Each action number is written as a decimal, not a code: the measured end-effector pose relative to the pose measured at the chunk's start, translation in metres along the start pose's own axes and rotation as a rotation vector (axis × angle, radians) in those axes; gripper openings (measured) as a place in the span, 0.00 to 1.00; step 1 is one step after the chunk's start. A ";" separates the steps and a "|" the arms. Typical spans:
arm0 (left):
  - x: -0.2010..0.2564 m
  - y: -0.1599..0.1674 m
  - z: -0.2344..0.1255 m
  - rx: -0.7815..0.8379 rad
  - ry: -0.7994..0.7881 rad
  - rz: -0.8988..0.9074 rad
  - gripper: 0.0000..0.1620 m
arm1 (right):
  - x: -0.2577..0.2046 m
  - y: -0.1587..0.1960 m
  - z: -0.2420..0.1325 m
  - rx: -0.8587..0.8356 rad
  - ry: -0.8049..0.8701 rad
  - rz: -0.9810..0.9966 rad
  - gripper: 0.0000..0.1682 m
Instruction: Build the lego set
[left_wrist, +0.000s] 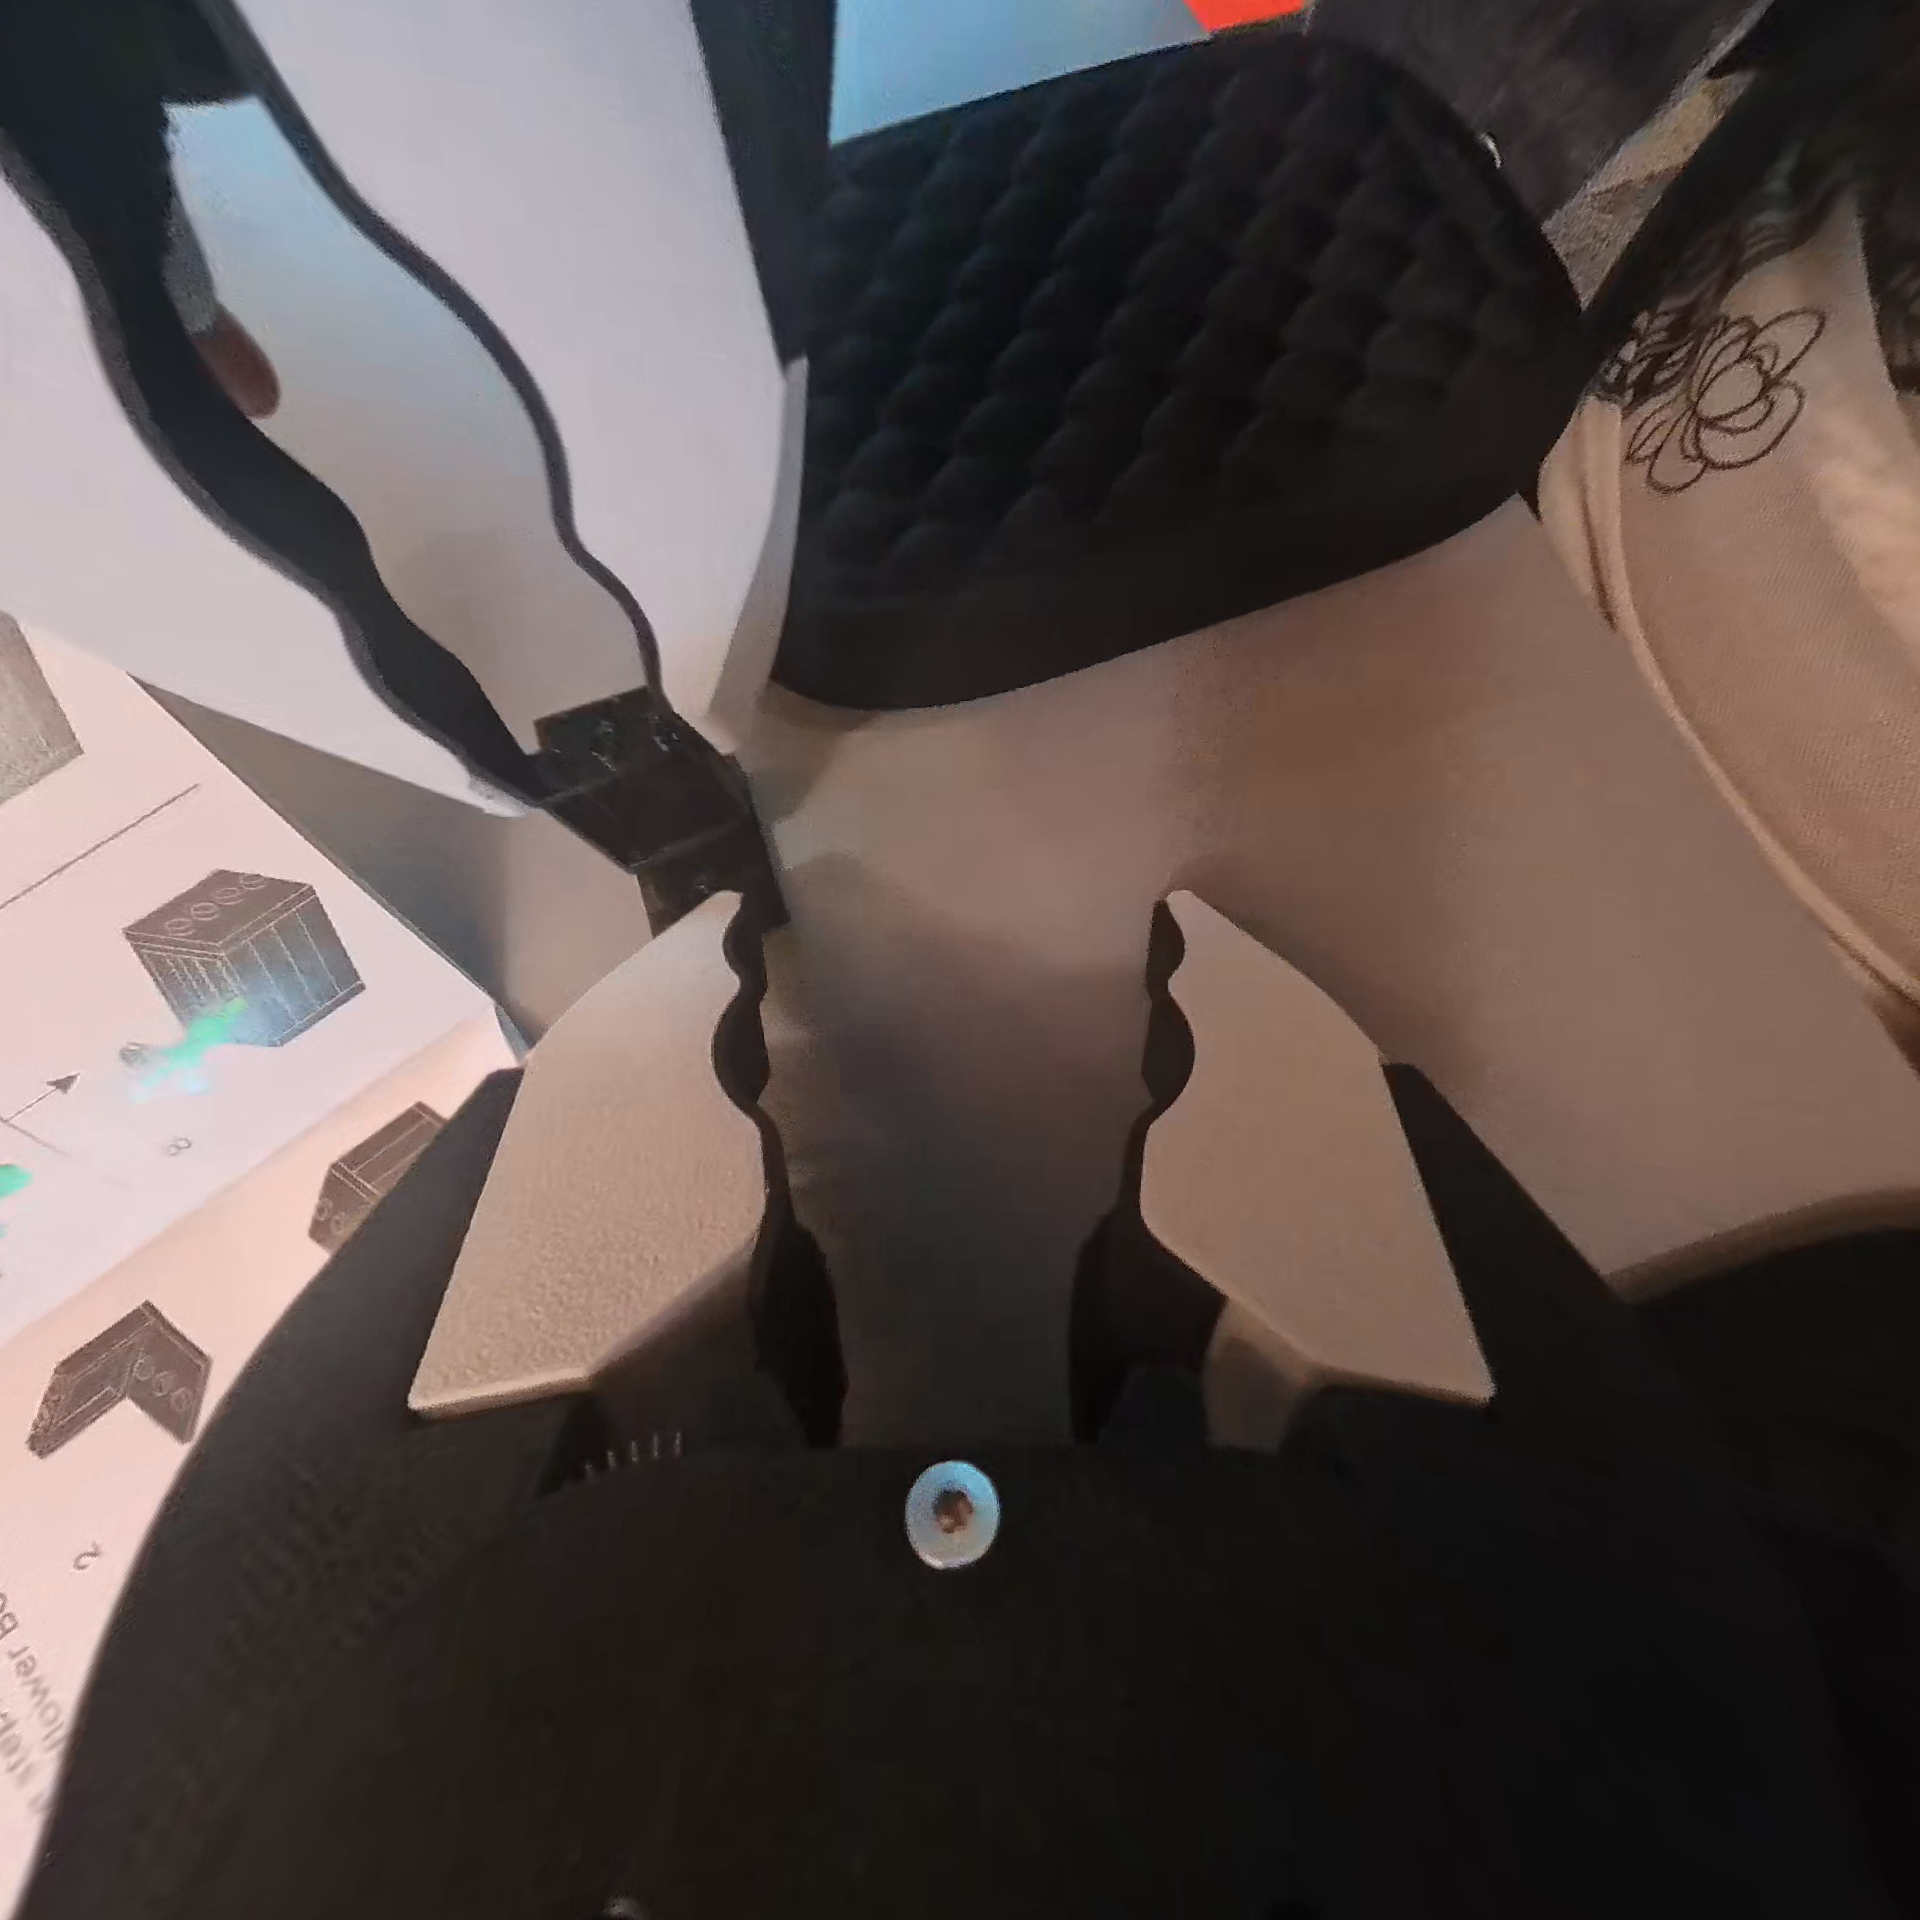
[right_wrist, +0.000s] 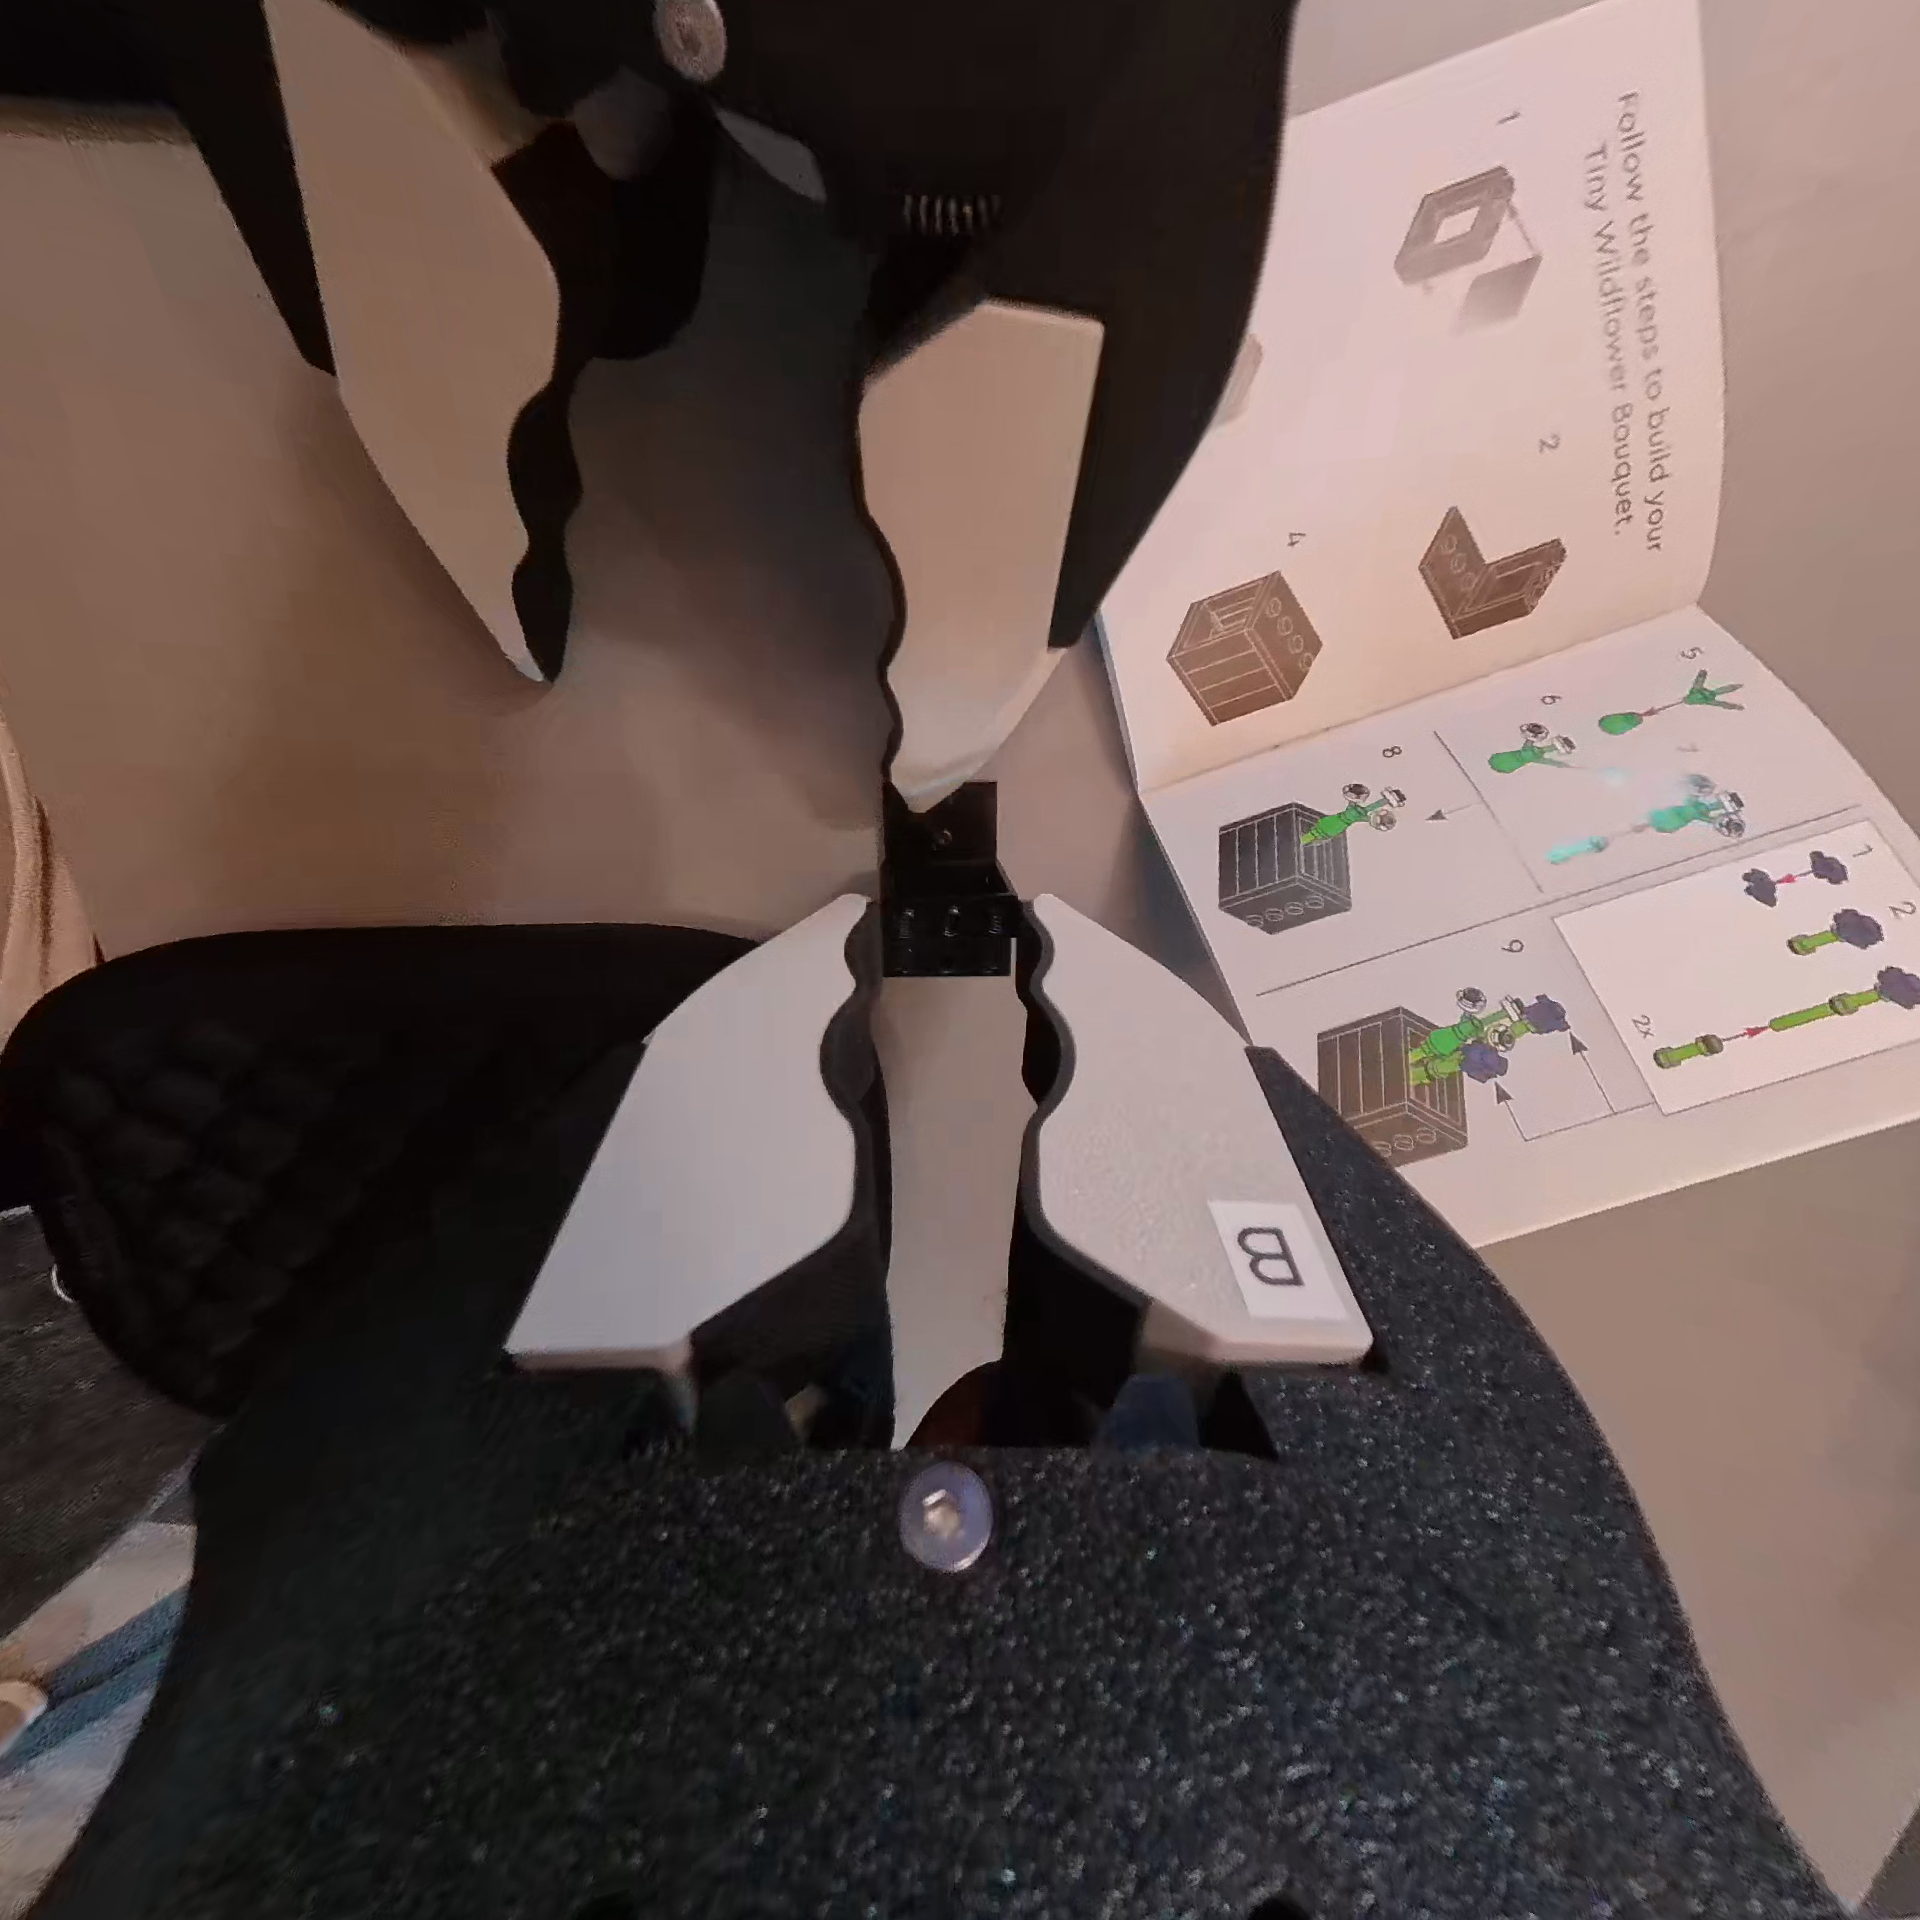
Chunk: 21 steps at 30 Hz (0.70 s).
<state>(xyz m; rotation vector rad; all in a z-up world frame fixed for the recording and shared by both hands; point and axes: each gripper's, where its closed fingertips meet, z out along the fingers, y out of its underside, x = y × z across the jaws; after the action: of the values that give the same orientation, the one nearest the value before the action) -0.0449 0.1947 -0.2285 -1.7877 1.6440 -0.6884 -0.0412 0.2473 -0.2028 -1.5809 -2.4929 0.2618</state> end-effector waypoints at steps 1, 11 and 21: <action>0.000 0.000 0.000 0.000 0.001 0.003 0.44 | 0.000 0.001 0.001 -0.010 0.002 -0.007 0.14; 0.000 0.000 0.000 0.009 -0.006 -0.003 0.43 | 0.001 0.006 0.004 -0.041 -0.013 0.034 0.14; -0.001 0.002 -0.006 0.028 -0.055 0.026 0.41 | 0.001 0.007 0.005 -0.008 0.008 0.041 0.14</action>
<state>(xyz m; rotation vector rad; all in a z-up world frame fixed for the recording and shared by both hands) -0.0505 0.1947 -0.2261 -1.7476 1.6108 -0.6426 -0.0368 0.2507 -0.2094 -1.6346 -2.4610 0.2507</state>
